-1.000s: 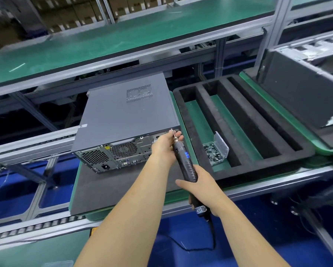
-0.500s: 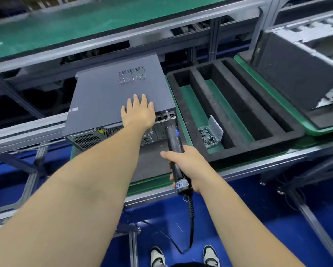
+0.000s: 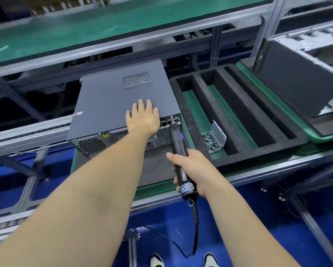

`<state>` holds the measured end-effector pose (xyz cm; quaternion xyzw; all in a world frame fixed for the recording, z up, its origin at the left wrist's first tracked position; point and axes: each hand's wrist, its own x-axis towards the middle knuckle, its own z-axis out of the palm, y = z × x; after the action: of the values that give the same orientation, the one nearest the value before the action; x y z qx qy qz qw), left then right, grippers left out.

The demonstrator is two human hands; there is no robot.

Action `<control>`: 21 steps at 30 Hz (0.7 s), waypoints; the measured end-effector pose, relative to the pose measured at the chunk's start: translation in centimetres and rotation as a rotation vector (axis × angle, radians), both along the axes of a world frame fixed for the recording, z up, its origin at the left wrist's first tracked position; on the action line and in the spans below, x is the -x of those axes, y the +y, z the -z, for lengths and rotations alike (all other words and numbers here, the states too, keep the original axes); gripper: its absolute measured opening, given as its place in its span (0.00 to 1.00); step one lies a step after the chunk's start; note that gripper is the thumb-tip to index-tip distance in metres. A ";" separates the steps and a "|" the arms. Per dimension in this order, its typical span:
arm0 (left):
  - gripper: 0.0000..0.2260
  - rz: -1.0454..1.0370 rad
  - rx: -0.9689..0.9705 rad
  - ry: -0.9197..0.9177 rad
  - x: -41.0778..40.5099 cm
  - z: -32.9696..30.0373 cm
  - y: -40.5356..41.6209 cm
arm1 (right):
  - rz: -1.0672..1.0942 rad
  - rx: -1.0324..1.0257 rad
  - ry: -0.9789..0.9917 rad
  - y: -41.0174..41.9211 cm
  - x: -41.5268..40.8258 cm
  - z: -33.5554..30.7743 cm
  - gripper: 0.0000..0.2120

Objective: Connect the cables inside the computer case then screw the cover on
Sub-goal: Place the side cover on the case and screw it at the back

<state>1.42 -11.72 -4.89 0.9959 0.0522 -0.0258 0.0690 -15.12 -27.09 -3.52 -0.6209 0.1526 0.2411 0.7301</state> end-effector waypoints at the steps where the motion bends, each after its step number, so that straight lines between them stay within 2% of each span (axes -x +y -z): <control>1: 0.26 0.001 0.001 -0.004 0.0 0.0 0.0 | -0.005 0.027 -0.012 0.0 0.0 0.0 0.17; 6: 0.25 0.005 0.006 -0.014 0.2 -0.1 0.0 | -0.006 0.048 -0.011 -0.1 -0.1 0.2 0.15; 10: 0.25 0.006 0.008 -0.005 0.1 -0.1 0.0 | 0.007 0.213 -0.077 0.4 0.2 0.8 0.15; 16: 0.26 -0.002 0.025 -0.004 0.0 0.0 0.0 | 0.028 0.019 0.042 0.5 1.0 1.2 0.16; 21: 0.26 -0.002 0.036 -0.056 0.1 0.4 -0.2 | 0.108 -0.009 -0.009 0.2 2.1 2.5 0.15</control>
<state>1.35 -11.91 -5.33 0.9948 0.0508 0.0010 0.0881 -17.21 -26.85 -5.97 -0.6097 0.1813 0.1992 0.7454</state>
